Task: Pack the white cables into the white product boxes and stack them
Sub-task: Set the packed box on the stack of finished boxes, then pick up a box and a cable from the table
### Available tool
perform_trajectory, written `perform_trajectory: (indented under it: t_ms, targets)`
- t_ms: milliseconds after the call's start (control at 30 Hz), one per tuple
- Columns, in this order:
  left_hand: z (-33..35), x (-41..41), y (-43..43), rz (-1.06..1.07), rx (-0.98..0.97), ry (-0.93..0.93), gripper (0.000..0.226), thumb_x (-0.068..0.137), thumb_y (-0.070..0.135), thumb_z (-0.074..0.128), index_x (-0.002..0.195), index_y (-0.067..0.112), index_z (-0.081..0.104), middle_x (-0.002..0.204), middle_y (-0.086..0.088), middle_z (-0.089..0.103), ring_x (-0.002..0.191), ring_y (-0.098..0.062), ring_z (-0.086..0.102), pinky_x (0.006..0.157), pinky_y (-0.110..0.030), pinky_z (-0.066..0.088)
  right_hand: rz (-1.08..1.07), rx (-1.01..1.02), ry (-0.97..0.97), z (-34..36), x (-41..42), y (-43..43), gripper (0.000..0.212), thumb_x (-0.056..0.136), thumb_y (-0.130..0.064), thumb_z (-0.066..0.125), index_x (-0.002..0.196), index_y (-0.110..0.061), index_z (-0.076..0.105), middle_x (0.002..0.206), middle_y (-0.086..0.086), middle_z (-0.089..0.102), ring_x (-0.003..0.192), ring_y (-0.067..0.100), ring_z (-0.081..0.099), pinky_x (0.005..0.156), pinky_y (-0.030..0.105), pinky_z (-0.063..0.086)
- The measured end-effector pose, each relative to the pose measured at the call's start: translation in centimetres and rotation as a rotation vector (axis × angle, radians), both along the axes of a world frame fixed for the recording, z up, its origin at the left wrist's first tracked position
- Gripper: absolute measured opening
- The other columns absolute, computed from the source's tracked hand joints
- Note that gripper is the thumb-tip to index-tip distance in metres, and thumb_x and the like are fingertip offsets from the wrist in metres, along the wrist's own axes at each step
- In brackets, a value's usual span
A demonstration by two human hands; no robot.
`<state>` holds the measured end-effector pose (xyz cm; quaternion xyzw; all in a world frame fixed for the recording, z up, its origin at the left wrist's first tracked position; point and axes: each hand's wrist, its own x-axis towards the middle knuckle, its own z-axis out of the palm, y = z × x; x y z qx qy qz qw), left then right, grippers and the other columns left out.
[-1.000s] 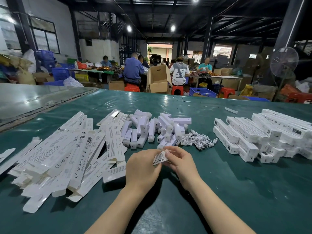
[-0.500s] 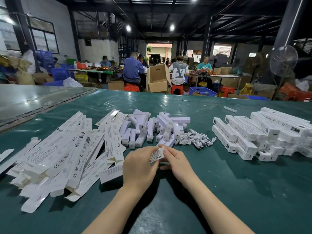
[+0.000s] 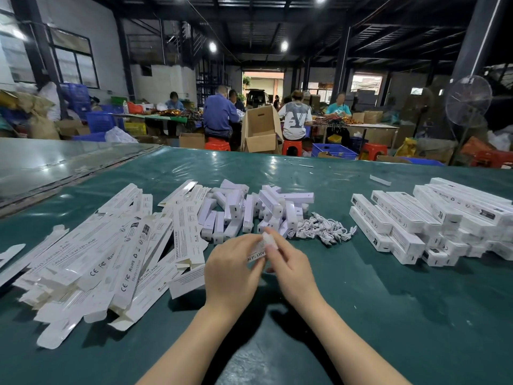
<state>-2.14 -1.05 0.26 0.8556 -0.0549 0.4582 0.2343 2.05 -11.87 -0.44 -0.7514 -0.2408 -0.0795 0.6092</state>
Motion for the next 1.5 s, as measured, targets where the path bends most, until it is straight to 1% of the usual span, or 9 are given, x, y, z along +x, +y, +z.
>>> perform_trajectory:
  t_ms: [100, 300, 400, 533, 633, 833, 1000, 1200, 1500]
  targets:
    - [0.0, 0.1, 0.3, 0.033, -0.068, -0.022, 0.045, 0.046, -0.006, 0.086, 0.087, 0.005, 0.072, 0.081, -0.006, 0.073, 0.070, -0.022, 0.070, 0.067, -0.034, 0.053, 0.178, -0.075, 0.051, -0.4, -0.5, 0.8, 0.065, 0.091, -0.025, 0.057, 0.131, -0.052, 0.013, 0.091, -0.009, 0.056, 0.079, -0.007, 0.054, 0.078, 0.010, 0.044]
    - [-0.2, 0.0, 0.3, 0.020, -0.024, -0.041, 0.047, 0.042, -0.010, 0.085, 0.085, 0.003, 0.072, 0.078, -0.006, 0.072, 0.069, -0.020, 0.069, 0.066, -0.026, 0.049, 0.315, -0.101, 0.058, -0.1, 0.2, -0.9, 0.063, 0.089, -0.027, 0.059, 0.124, -0.067, 0.023, 0.083, -0.023, 0.063, 0.079, -0.009, 0.056, 0.082, 0.015, 0.043]
    - [-0.3, 0.2, 0.4, 0.013, -0.027, -0.020, 0.045, 0.046, -0.006, 0.086, 0.088, 0.003, 0.072, 0.080, -0.006, 0.072, 0.070, -0.021, 0.070, 0.066, -0.032, 0.054, 0.339, -0.073, 0.086, -0.3, 0.1, -0.5, 0.064, 0.092, -0.019, 0.055, 0.124, -0.063, 0.021, 0.062, -0.022, 0.057, 0.065, -0.007, 0.053, 0.079, 0.014, 0.039]
    - [-0.1, 0.3, 0.7, -0.007, -0.056, 0.003, 0.043, 0.051, -0.004, 0.085, 0.091, 0.004, 0.072, 0.084, -0.007, 0.073, 0.073, -0.021, 0.070, 0.063, -0.029, 0.055, 0.272, 0.115, 0.145, -0.5, 0.0, 0.4, 0.065, 0.091, -0.007, 0.053, 0.138, -0.041, 0.026, 0.074, -0.011, 0.054, 0.070, 0.004, 0.051, 0.079, 0.027, 0.046]
    - [-0.1, 0.2, 0.7, -0.003, -0.074, 0.007, 0.044, 0.054, 0.000, 0.085, 0.094, 0.005, 0.071, 0.083, -0.005, 0.073, 0.070, -0.022, 0.069, 0.063, -0.030, 0.054, 0.210, 0.067, 0.071, -0.1, -0.5, 0.0, 0.065, 0.081, -0.021, 0.062, 0.135, -0.041, 0.033, 0.074, -0.011, 0.055, 0.064, -0.001, 0.051, 0.068, 0.015, 0.044]
    - [-0.1, 0.4, 0.7, 0.001, -0.089, -0.020, 0.043, 0.054, -0.001, 0.086, 0.091, 0.004, 0.064, 0.080, -0.006, 0.072, 0.064, -0.023, 0.069, 0.059, -0.033, 0.052, 0.237, -0.105, 0.053, 0.0, -0.6, -0.1, 0.067, 0.090, -0.022, 0.057, 0.130, -0.057, 0.017, 0.120, -0.008, 0.055, 0.115, 0.005, 0.051, 0.094, 0.022, 0.044]
    - [-0.3, 0.7, 0.9, 0.025, -0.104, -0.003, 0.042, 0.055, 0.003, 0.086, 0.090, 0.004, 0.063, 0.082, -0.006, 0.073, 0.066, -0.026, 0.069, 0.059, -0.037, 0.054, 0.317, 0.270, 0.294, 0.4, 0.0, 0.3, 0.049, 0.091, 0.000, 0.051, 0.129, -0.030, 0.047, 0.084, 0.003, 0.057, 0.078, 0.007, 0.054, 0.082, 0.019, 0.051]
    - [-0.4, 0.7, 0.7, 0.020, -0.043, -0.047, 0.056, 0.051, 0.006, 0.089, 0.093, 0.021, 0.053, 0.074, 0.000, 0.071, 0.059, -0.018, 0.067, 0.050, -0.021, 0.047, -0.151, 0.055, -0.237, 0.1, -0.2, 0.0, 0.027, 0.081, 0.001, 0.064, 0.105, -0.009, 0.071, 0.096, -0.006, 0.071, 0.083, -0.006, 0.061, 0.079, 0.014, 0.049]
    - [-0.4, 0.9, 0.4, 0.001, 0.143, -0.091, 0.064, 0.057, 0.013, 0.087, 0.103, 0.020, 0.045, 0.075, -0.003, 0.072, 0.055, -0.025, 0.065, 0.053, -0.028, 0.052, -0.156, -0.374, -0.503, 1.0, 0.5, -1.6, 0.041, 0.086, -0.004, 0.058, 0.126, -0.013, 0.057, 0.106, 0.006, 0.063, 0.092, 0.021, 0.058, 0.082, 0.024, 0.042]
